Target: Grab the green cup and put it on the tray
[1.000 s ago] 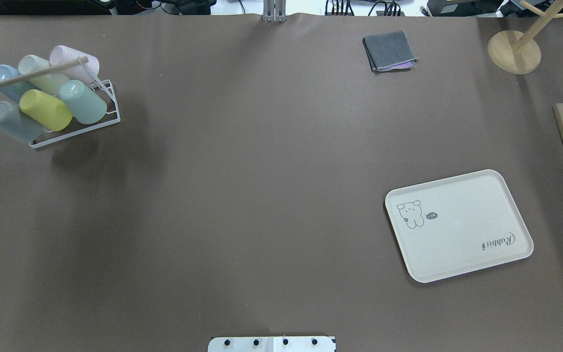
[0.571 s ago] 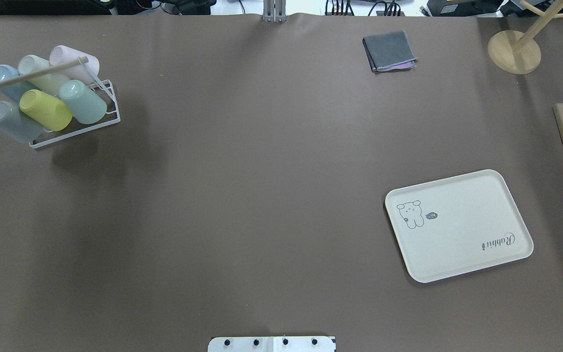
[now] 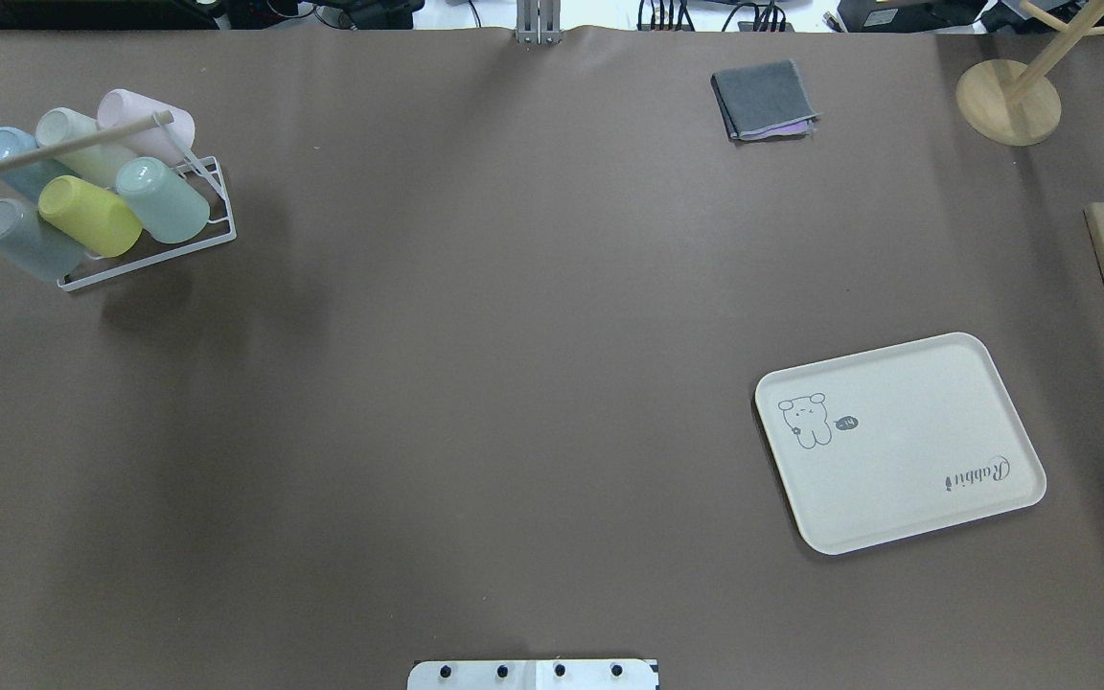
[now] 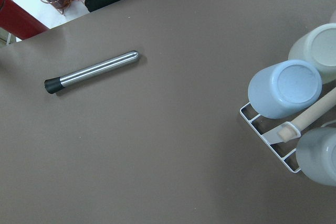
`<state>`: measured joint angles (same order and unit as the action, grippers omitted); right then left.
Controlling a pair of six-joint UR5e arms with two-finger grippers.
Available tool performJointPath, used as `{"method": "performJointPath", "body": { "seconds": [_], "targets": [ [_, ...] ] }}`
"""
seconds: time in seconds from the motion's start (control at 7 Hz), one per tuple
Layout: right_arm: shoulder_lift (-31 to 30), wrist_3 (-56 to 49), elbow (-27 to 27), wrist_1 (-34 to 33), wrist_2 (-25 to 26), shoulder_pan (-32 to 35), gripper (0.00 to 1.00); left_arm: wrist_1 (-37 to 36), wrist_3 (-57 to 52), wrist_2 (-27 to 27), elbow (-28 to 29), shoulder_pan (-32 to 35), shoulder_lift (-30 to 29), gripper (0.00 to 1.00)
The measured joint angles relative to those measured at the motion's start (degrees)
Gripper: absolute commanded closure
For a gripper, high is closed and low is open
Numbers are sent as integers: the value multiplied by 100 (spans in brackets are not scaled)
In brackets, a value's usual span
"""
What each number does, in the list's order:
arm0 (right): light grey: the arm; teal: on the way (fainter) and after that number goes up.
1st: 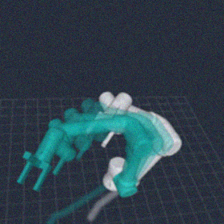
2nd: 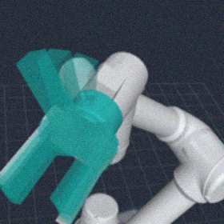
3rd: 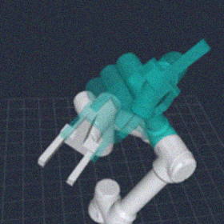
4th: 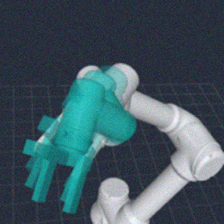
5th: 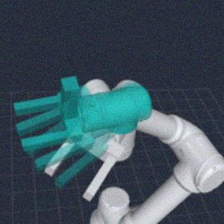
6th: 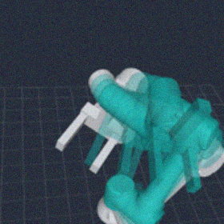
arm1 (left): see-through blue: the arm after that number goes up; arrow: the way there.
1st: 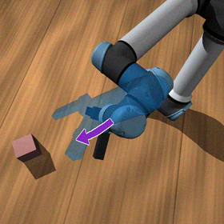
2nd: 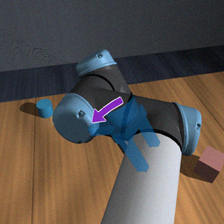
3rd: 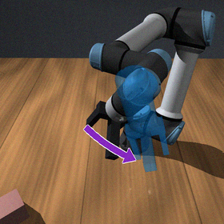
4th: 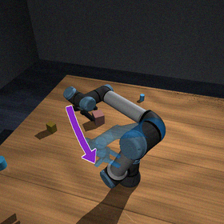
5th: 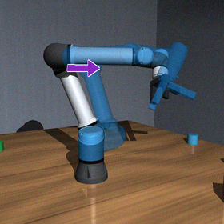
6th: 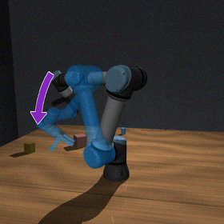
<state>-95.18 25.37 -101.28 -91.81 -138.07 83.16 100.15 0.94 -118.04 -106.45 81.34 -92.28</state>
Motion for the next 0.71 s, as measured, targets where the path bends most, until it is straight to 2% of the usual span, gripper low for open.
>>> {"method": "performJointPath", "body": {
  "seconds": [0.43,0.71],
  "targets": [
    [437,633,5,97,428,-1207,0,-122,-738,1388,-571,-932,-25,2],
    [723,979,0,155,752,-1812,0,-868,-1634,2538,-909,-1654,-362,2]
  ]
}}
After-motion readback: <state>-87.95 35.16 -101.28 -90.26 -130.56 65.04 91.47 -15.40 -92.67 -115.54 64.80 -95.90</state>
